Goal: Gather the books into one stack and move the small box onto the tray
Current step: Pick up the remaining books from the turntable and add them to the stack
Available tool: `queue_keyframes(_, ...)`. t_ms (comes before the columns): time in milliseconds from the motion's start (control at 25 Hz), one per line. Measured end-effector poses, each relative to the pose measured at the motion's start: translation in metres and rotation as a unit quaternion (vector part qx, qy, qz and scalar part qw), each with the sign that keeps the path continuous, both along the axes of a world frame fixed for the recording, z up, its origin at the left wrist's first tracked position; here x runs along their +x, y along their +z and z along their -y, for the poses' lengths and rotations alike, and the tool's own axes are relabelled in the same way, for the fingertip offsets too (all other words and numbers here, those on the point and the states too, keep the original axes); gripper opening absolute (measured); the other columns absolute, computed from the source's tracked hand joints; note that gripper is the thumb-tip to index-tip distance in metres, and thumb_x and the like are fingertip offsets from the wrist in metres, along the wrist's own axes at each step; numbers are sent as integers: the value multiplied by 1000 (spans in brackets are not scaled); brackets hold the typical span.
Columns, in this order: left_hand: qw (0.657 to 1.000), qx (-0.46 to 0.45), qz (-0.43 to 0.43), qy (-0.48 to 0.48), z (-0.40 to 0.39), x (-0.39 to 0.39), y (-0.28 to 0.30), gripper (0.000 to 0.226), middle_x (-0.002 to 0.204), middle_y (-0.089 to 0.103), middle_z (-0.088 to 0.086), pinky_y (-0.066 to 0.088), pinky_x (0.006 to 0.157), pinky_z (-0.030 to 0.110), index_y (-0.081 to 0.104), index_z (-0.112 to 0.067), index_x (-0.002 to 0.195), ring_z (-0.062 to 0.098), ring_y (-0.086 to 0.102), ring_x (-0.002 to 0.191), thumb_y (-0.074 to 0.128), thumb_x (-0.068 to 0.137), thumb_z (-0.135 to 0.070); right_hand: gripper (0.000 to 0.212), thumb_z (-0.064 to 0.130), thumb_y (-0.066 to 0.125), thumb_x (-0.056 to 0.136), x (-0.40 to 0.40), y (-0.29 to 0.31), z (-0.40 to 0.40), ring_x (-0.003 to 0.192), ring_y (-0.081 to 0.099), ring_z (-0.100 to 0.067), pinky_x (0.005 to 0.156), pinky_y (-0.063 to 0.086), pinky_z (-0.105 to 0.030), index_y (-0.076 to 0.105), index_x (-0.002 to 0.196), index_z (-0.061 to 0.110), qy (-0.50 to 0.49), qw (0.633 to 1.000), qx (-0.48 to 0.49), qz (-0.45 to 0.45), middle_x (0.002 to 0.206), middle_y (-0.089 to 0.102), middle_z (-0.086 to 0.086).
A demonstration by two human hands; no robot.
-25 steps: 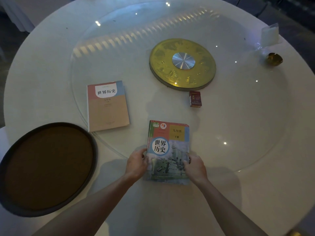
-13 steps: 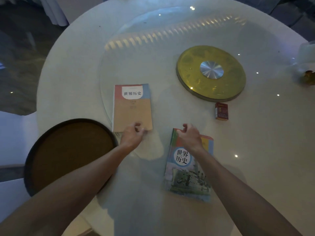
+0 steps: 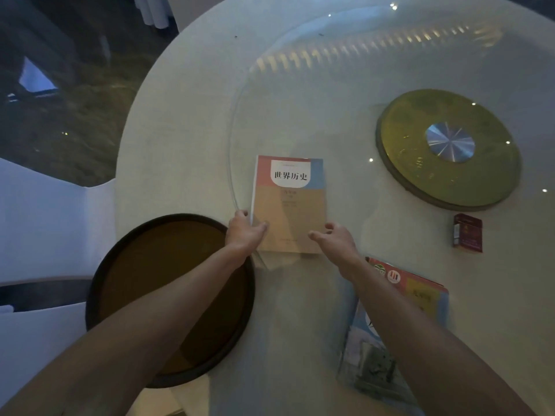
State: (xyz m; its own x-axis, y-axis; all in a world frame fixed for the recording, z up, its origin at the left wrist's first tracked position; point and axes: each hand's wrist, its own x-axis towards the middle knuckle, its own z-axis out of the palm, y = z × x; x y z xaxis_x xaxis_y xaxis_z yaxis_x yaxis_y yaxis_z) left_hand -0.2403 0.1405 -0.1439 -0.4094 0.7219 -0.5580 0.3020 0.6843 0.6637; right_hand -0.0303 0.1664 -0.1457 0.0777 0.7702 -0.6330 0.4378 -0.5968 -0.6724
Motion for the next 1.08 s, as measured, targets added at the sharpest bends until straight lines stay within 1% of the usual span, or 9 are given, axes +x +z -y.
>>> queue_keyframes(120, 999, -12, 38, 11, -2, -4, -4, 47, 118, 63, 3, 56, 76, 32, 55, -7, 127, 23, 64, 103, 71, 90, -33, 59, 26, 73, 92, 2, -4, 1, 117, 65, -27, 94, 55, -41, 52, 143, 4, -43, 999, -16, -4, 136, 64, -11)
queue_keyframes(240, 995, -11, 99, -15, 2, -9, -5, 29, 107, 71, 5, 59, 77, 33, 68, -8, 109, 24, 69, 100, 71, 90, -30, 38, 23, 72, 93, 6, -4, 10, 102, 68, -24, 75, 55, -37, 61, 126, 7, -32, 999, -32, 4, 121, 71, -11)
queue_keyframes(360, 979, 12, 195, -63, 9, -1, 9, 20, 106, 71, 6, 57, 78, 33, 68, -11, 110, 26, 68, 101, 65, 91, -16, 24, 27, 69, 96, 15, -5, 23, 101, 71, -26, 84, 61, -46, 63, 112, 11, -17, 998, -65, 0, 114, 73, -11)
queue_keyframes(480, 949, 8, 314, -28, 14, 10, 20, 38, 110, 69, 15, 57, 75, 40, 64, -7, 115, 34, 66, 101, 56, 78, -8, 40, 41, 72, 93, 24, 0, 37, 95, 70, -22, 82, 59, -43, 66, 110, 6, -6, 998, -67, -2, 107, 73, -9)
queue_keyframes(640, 906, -18, 422, -18, 17, 25, 37, 82, 119, 64, 24, 53, 91, 53, 55, -8, 133, 42, 61, 105, 64, 52, -22, 47, 48, 73, 92, 45, 13, 48, 80, 60, -18, 67, 44, -33, 67, 109, 5, -53, 998, -40, -16, 97, 66, -6)
queue_keyframes(800, 905, -16, 425, -27, 17, 57, 59, 71, 108, 66, 21, 53, 87, 50, 58, -2, 131, 40, 61, 95, 52, 62, -17, 49, 44, 76, 86, 71, 36, 59, 101, 71, -31, 89, 58, -45, 72, 116, 6, -167, 968, -74, -172, 110, 77, -13)
queue_keyframes(880, 910, -22, 412, -37, 20, 75, 68, 68, 105, 68, 20, 51, 87, 49, 62, -1, 126, 39, 61, 92, 49, 61, -16, 35, 38, 72, 90, 87, 44, 66, 101, 71, -33, 86, 54, -43, 74, 110, 9, -191, 964, -53, -176, 107, 78, -11)
queue_keyframes(1000, 914, -29, 398, -77, 29, 105, 73, 63, 104, 71, 18, 52, 86, 45, 63, 0, 123, 35, 64, 91, 47, 64, -14, 10, 16, 64, 100, 122, 53, 80, 83, 67, -25, 75, 52, -37, 69, 92, 11, -234, 956, -11, -176, 92, 74, -10)
queue_keyframes(1080, 918, -32, 379, -110, 35, 124, 70, 64, 111, 69, 22, 52, 87, 45, 60, 3, 127, 35, 64, 94, 50, 65, -12, 6, 10, 63, 100, 146, 54, 91, 80, 66, -22, 71, 52, -36, 66, 95, 12, -257, 954, 10, -152, 97, 73, -12)
